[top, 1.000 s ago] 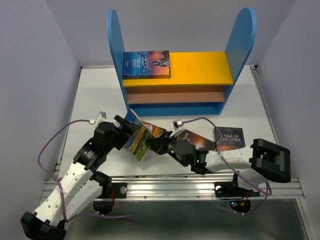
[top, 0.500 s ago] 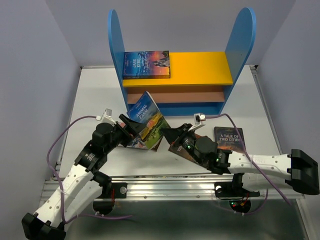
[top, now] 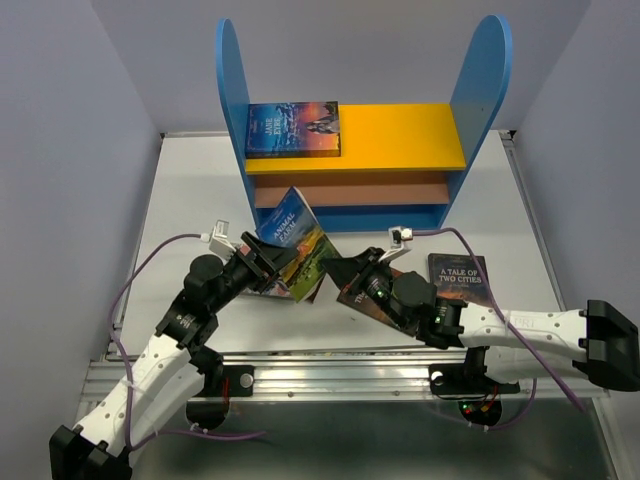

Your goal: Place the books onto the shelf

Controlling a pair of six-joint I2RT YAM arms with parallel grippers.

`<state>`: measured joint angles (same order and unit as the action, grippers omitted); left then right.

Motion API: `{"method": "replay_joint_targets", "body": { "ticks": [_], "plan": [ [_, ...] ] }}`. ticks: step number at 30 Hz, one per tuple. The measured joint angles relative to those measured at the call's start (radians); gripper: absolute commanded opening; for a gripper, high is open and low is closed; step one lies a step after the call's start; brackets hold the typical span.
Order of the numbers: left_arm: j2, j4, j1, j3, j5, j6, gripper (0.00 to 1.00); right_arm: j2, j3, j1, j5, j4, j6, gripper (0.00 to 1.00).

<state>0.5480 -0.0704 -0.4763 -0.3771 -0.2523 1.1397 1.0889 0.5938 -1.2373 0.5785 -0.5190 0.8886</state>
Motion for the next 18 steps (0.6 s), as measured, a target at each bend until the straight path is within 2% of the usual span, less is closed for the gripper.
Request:
{"method": "replay_joint_targets", "body": {
  "ticks": [4,7,8,10,12,13,14,15,16,18],
  "plan": [
    [-0.005,-0.035,0.0,0.002,-0.007,0.011,0.9,0.0,0.0,0.0,0.0,-0.006,0.027,0.01],
    [-0.015,-0.075,0.001,0.012,-0.004,0.021,0.78,0.0,0.001,0.0,-0.002,-0.008,0.053,0.01],
    [-0.02,-0.087,0.001,0.015,-0.001,0.026,0.64,0.0,0.002,0.001,-0.002,-0.011,0.064,0.01],
    [-0.031,-0.105,0.001,0.024,0.006,0.034,0.53,0.0,0.007,0.002,0.003,-0.014,0.079,0.01],
    [-0.036,-0.12,0.001,0.025,0.012,0.042,0.31,0.0,0.017,0.006,0.006,-0.013,0.092,0.01],
    [-0.04,-0.129,0.001,0.025,0.017,0.044,0.31,0.0,0.018,0.006,0.009,-0.013,0.092,0.01],
    [-0.043,-0.137,0.001,0.024,0.02,0.048,0.14,0.0,0.02,0.006,0.011,-0.013,0.097,0.01],
    [-0.048,-0.151,0.002,0.023,0.023,0.048,0.04,0.0,0.02,0.007,0.012,-0.011,0.101,0.01],
    [-0.049,-0.158,0.001,0.02,0.026,0.052,0.0,0.003,0.02,0.007,0.013,-0.009,0.106,0.01],
    [-0.053,-0.173,0.002,0.011,0.037,0.045,0.0,0.01,0.02,0.009,0.022,-0.01,0.108,0.01]
  ]
}}
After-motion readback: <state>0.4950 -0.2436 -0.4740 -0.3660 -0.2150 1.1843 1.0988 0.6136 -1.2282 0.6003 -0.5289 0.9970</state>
